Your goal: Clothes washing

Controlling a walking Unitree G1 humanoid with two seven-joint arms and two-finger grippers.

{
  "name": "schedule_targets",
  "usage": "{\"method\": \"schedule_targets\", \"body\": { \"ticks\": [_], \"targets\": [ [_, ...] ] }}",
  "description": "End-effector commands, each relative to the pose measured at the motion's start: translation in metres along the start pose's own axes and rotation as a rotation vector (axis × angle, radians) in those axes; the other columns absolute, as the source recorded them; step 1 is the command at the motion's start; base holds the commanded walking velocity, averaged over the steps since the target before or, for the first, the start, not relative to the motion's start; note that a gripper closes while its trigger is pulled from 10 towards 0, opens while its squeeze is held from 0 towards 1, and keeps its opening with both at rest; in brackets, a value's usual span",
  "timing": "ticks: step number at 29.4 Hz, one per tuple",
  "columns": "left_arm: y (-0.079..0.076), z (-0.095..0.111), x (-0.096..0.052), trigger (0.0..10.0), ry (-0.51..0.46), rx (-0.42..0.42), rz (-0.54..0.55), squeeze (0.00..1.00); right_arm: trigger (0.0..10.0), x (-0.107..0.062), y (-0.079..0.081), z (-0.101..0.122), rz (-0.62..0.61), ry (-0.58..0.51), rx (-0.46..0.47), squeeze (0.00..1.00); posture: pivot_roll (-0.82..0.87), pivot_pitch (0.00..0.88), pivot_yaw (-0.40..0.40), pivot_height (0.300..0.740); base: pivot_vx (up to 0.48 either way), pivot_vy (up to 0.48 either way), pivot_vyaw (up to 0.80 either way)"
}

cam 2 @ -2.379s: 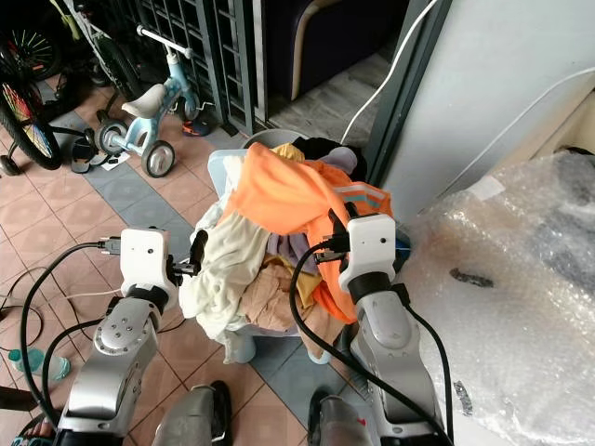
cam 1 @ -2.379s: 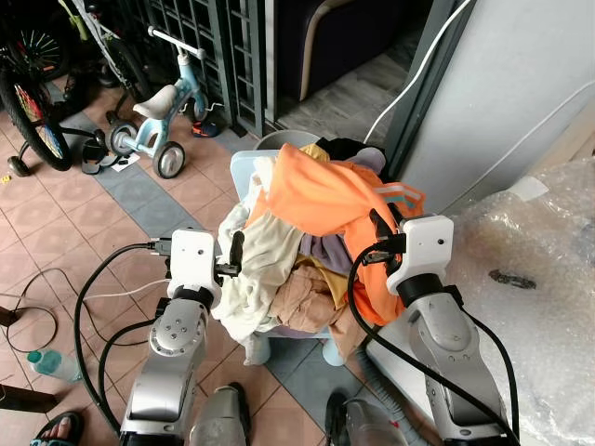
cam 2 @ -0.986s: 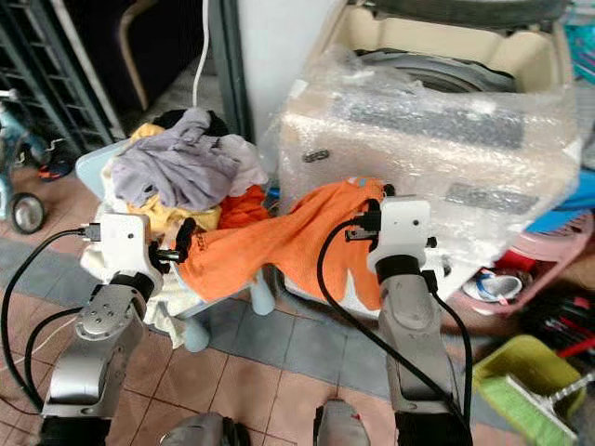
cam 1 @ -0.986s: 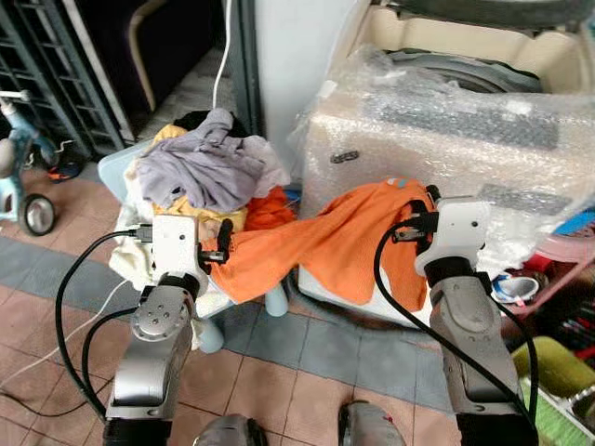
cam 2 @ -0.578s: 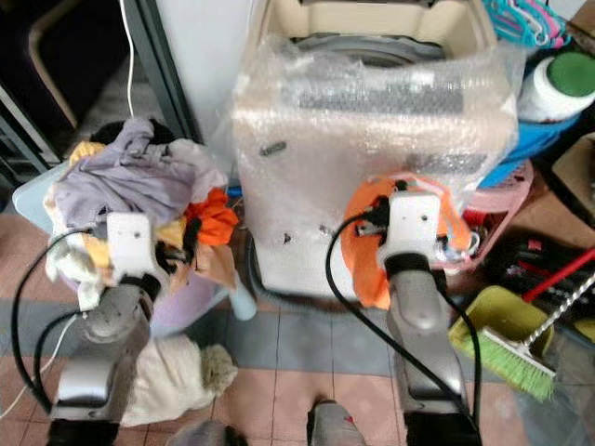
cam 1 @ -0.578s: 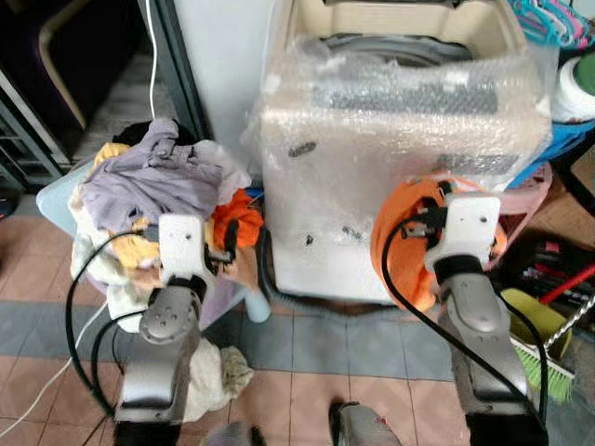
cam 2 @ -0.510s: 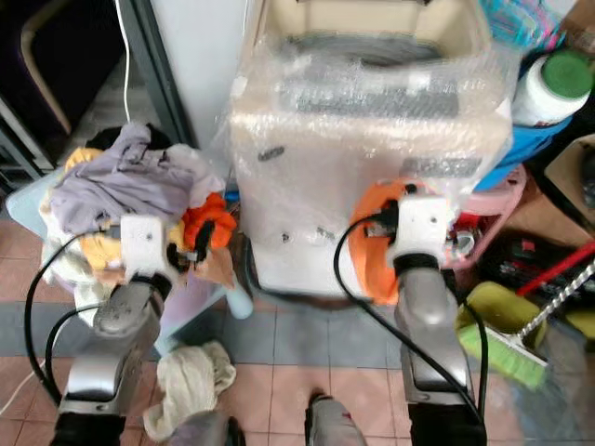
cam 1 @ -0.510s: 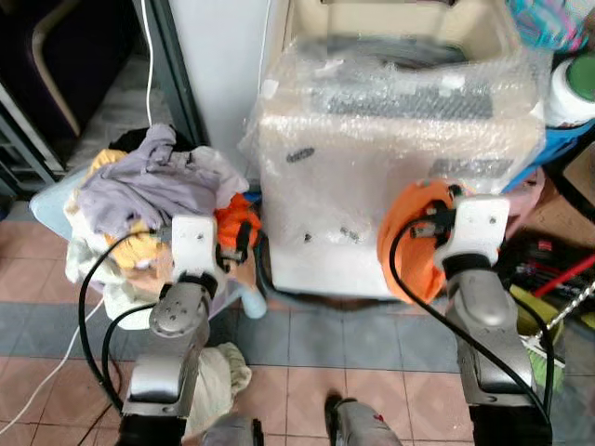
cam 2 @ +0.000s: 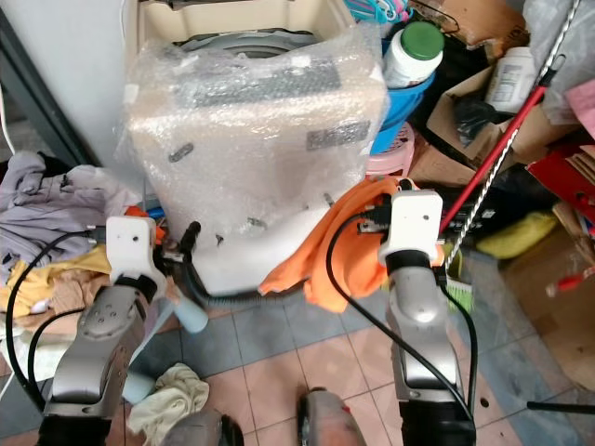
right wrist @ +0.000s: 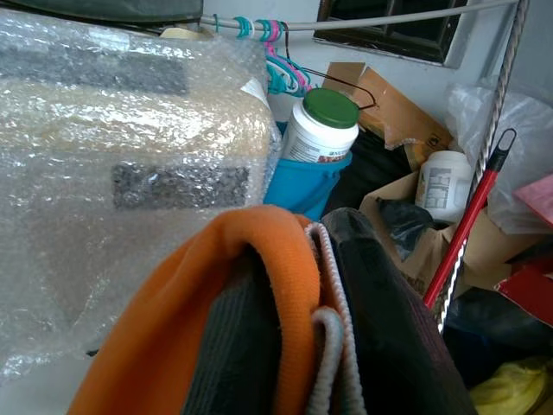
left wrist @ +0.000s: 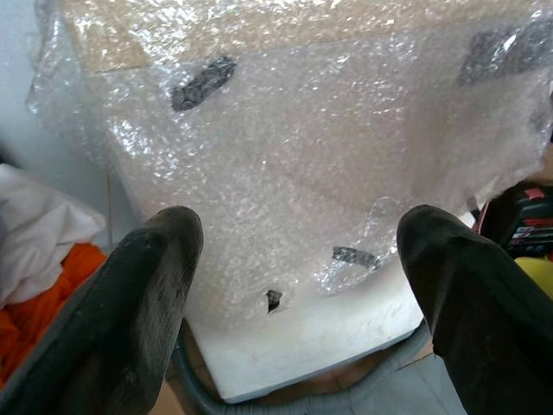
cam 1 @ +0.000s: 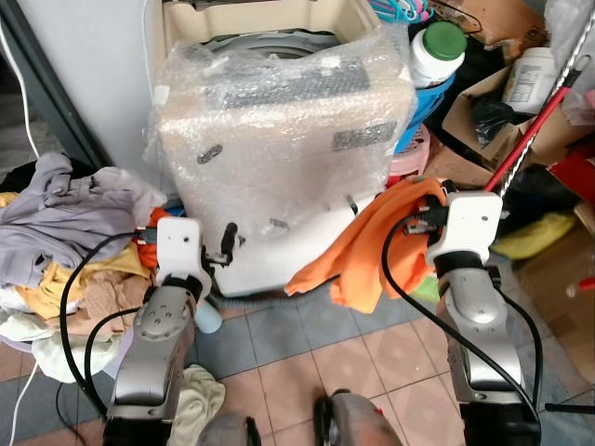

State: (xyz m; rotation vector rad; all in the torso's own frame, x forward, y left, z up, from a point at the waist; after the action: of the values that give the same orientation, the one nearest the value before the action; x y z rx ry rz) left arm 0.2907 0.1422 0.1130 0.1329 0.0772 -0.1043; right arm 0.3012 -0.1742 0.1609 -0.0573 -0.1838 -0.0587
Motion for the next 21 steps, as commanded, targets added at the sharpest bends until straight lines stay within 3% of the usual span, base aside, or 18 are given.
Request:
{"method": "schedule_targets", "body": {
  "ticks": [1,7,15,19,21],
  "targets": [
    [-0.003,-0.002,0.0,10.0,0.003,-0.019,-0.014,0.0,10.0,0.004,-0.001,0.01,0.017,-0.047,-0.006,0.0,-0.03,0.09,0.034,0.74,0.0,0.0,0.0],
    [-0.002,0.0,0.0,10.0,-0.007,-0.027,-0.008,0.0,10.0,0.008,0.003,0.017,0.075,-0.081,-0.043,0.0,-0.03,0.09,0.034,0.74,0.219,0.0,0.0],
    [-0.002,0.003,0.001,10.0,-0.026,-0.032,-0.013,0.0,10.0,0.036,0.007,0.059,0.204,-0.237,-0.134,0.0,-0.02,0.09,0.038,0.74,0.386,0.0,0.0],
    [-0.003,0.003,0.001,10.0,-0.025,-0.032,-0.016,0.0,10.0,0.044,0.005,0.071,0.217,-0.264,-0.135,0.0,-0.02,0.089,0.037,0.74,0.446,0.0,0.0],
    [-0.003,0.002,0.001,10.0,-0.023,-0.029,-0.013,0.0,10.0,0.055,0.003,0.087,0.261,-0.308,-0.153,0.0,-0.02,0.087,0.034,0.74,0.442,0.0,0.0]
  ]
}}
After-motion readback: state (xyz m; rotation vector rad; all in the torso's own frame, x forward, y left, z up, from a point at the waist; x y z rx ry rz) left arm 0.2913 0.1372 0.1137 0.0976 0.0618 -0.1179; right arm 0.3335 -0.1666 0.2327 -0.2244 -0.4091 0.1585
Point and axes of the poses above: a point about 5 cm out from each wrist's last joint towards the gripper, its own x axis pointing out of the wrist towards the gripper, its own z axis along the axis of the wrist's last joint, y = z × x, the point moved 2 cm from there along x, pointing out of the wrist towards the gripper, and after that the axes turned 7 degrees about x, right-handed, at the moved point
